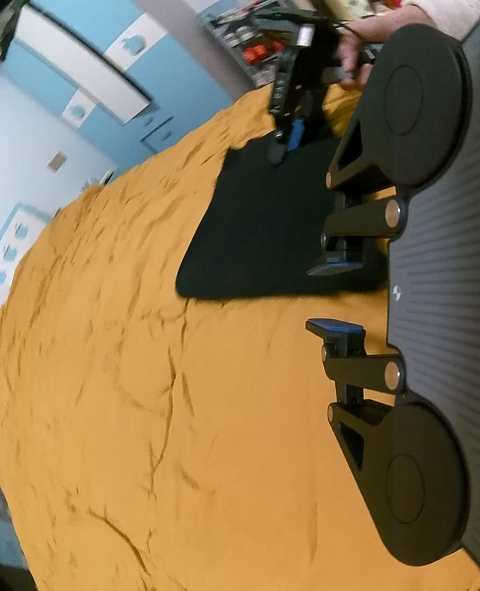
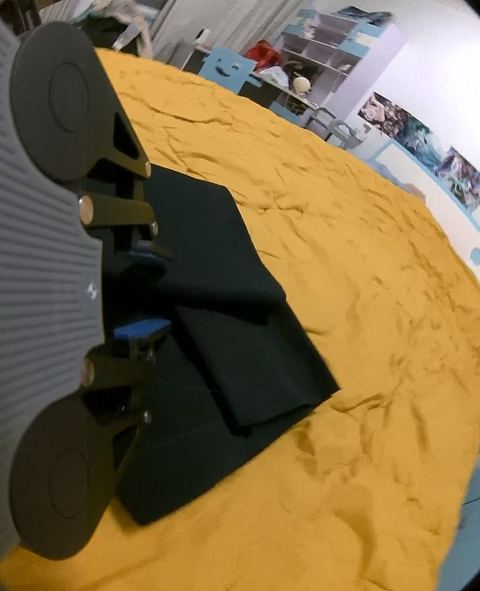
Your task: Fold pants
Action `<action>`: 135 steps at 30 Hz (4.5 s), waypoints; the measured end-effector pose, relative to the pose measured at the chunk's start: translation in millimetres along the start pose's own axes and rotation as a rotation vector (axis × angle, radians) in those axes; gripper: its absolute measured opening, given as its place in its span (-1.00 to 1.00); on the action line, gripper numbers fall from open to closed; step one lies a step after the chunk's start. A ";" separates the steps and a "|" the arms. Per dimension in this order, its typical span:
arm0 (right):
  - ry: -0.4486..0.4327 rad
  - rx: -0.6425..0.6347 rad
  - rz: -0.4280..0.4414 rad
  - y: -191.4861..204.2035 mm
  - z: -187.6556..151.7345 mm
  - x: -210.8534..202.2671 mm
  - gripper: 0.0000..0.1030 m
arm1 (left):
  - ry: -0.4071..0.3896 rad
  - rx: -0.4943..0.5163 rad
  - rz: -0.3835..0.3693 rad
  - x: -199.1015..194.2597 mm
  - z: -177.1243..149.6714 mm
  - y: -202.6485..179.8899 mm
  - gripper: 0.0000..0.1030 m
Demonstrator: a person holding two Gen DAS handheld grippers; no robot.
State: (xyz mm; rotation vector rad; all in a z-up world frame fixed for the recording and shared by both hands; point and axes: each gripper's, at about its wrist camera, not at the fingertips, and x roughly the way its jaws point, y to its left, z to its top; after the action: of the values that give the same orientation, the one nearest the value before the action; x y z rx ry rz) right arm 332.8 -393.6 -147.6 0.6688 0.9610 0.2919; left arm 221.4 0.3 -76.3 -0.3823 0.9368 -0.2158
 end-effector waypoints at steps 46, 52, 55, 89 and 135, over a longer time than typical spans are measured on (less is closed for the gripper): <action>0.031 -0.186 -0.195 -28.8 87.1 -30.1 -0.94 | 0.036 0.096 -0.003 84.8 49.6 -56.2 -0.46; -0.060 -0.250 -0.235 -19.0 73.7 -59.4 -0.73 | 0.022 0.123 -0.019 79.0 46.0 -65.9 -0.46; -0.121 -0.313 -0.184 -6.2 51.0 -83.3 -0.73 | 0.011 0.173 -0.069 74.3 36.8 -79.3 -0.47; -0.229 -0.452 -0.274 -8.6 -18.1 -83.8 -0.63 | 0.052 0.160 -0.025 58.5 4.5 -57.0 -0.56; -0.176 -0.145 -0.156 -55.1 58.2 -61.5 0.10 | -0.046 -0.156 -0.043 112.7 79.3 -15.8 0.07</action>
State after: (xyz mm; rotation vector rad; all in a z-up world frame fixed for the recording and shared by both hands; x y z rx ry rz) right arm 343.9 -490.0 -119.6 0.4754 0.8095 0.1601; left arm 351.1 -34.9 -111.1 -0.5494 0.9036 -0.1734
